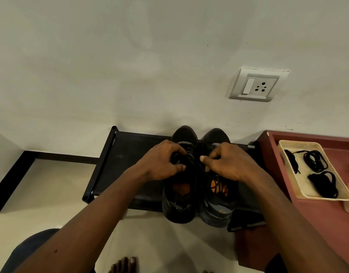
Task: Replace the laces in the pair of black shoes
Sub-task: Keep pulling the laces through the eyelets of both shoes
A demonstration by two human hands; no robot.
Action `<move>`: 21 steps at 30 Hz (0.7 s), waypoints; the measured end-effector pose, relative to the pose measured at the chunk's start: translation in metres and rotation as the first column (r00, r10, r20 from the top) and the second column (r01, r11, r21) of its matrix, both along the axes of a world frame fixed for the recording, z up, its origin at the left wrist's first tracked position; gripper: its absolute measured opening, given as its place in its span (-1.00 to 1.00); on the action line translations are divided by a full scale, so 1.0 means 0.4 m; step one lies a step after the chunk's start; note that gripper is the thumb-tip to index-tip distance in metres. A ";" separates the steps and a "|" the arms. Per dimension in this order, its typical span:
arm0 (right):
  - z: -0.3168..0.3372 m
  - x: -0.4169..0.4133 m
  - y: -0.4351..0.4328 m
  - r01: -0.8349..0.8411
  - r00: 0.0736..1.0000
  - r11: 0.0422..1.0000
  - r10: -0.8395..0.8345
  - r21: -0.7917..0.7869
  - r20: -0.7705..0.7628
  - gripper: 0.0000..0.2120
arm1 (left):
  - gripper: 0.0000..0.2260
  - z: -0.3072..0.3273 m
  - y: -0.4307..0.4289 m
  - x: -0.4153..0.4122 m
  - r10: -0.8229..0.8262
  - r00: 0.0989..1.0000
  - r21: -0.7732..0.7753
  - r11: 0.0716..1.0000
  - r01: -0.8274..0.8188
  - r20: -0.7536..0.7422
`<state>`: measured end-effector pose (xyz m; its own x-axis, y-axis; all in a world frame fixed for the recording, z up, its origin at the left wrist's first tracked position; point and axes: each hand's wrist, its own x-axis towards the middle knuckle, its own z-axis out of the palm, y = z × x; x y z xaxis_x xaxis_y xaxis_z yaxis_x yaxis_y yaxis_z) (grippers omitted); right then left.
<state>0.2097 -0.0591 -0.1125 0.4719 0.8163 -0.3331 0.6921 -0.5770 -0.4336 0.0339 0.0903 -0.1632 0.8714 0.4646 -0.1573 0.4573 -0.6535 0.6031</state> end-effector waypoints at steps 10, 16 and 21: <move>-0.040 -0.041 0.038 -0.024 0.999 0.999 0.023 0.029 0.023 -0.68 | -0.65 -0.007 0.008 0.007 -0.005 1.000 -0.007 1.000 0.005 0.012; -0.061 -0.033 0.040 0.050 0.988 0.996 -0.039 0.072 -0.147 -0.65 | -0.69 -0.007 0.008 0.014 0.005 1.000 0.007 1.000 -0.005 0.009; -0.053 -0.024 0.041 0.079 0.994 0.988 -0.069 0.132 -0.082 -0.62 | -0.70 -0.007 0.010 0.017 0.012 1.000 0.007 1.000 -0.012 0.008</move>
<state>0.1999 -0.0428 -0.1337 0.5100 0.8200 -0.2599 0.6114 -0.5581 -0.5610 0.0408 0.0943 -0.1660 0.8670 0.4760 -0.1473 0.4605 -0.6524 0.6019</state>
